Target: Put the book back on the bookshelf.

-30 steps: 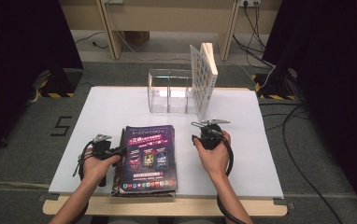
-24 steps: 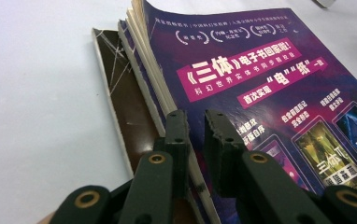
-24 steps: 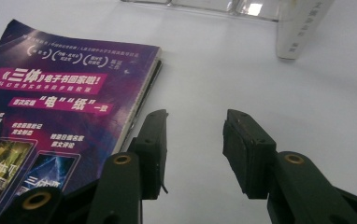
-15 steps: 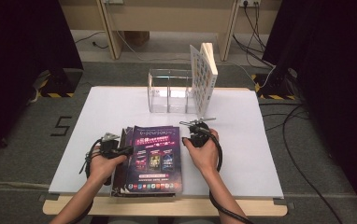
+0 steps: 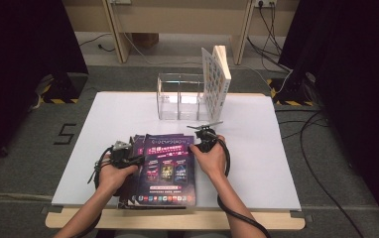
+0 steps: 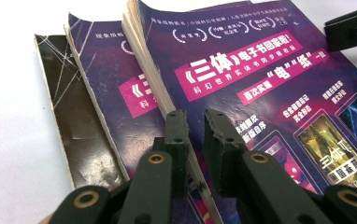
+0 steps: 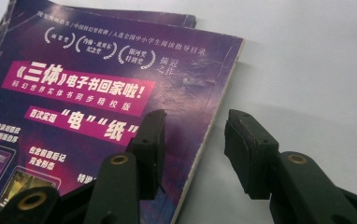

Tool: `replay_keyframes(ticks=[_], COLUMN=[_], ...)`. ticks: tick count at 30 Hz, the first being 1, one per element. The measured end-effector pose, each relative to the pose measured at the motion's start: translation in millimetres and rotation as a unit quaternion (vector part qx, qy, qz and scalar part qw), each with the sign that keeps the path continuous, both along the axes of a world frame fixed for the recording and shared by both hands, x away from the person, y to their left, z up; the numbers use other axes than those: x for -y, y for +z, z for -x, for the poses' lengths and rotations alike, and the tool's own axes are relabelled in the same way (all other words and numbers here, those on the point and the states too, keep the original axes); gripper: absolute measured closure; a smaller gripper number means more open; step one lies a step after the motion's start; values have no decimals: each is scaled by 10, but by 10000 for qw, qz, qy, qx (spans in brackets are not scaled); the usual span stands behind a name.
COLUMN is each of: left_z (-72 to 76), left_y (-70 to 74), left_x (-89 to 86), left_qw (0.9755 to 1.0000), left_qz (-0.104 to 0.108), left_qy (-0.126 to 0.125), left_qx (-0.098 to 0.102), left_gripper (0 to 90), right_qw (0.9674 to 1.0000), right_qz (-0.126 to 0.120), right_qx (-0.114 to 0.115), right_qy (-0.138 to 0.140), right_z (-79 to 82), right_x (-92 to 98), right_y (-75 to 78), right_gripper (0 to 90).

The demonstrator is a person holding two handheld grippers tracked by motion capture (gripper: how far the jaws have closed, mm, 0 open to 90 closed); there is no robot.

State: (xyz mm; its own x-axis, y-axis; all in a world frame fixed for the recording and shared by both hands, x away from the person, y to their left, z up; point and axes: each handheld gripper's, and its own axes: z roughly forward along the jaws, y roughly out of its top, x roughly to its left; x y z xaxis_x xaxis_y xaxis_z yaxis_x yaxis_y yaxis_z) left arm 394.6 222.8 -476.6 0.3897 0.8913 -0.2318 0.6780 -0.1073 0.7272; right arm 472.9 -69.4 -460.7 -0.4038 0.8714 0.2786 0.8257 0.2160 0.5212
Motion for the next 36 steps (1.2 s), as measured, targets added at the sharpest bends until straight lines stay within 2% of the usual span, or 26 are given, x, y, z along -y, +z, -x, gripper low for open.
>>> replay_keyframes(ticks=[11,15,20,24,28,30,31,33,36], left_z=[-1,-5,-12,-12,-11,-11,-11,-14,-15], left_y=[-10,-13,-16,-16,-15,-16,-16,-12,-13], left_x=[8,13,18,20,27,30,32,27,21], left_qw=[10000,10000,10000,10000,9999,9999,9999,9998,9998], left_qz=[-33,-41,-43,-63,-106,-128,-137,-166,-180], left_qy=[4,6,9,1,-7,-8,0,-7,4], left_qx=[3,12,15,22,40,52,56,50,57], left_gripper=[774,761,751,750,749,750,750,751,752], right_qw=[9993,9977,9975,9960,9956,9970,9985,9990,9989], right_qz=[-247,-506,-506,-647,-653,-543,-369,-309,-401], right_qx=[-253,-406,-470,-586,-644,-506,-361,-282,-169], right_qy=[-80,-174,-170,-211,-192,-196,-199,-184,-189], right_z=[-122,-188,-249,-305,-323,-303,-276,-258,-238], right_x=[-25,-10,-21,-43,-35,-53,-72,-78,-67], right_y=[-33,-68,-79,-101,-99,-77,-31,23,84], right_gripper=[535,513,485,466,476,508,559,593,651])
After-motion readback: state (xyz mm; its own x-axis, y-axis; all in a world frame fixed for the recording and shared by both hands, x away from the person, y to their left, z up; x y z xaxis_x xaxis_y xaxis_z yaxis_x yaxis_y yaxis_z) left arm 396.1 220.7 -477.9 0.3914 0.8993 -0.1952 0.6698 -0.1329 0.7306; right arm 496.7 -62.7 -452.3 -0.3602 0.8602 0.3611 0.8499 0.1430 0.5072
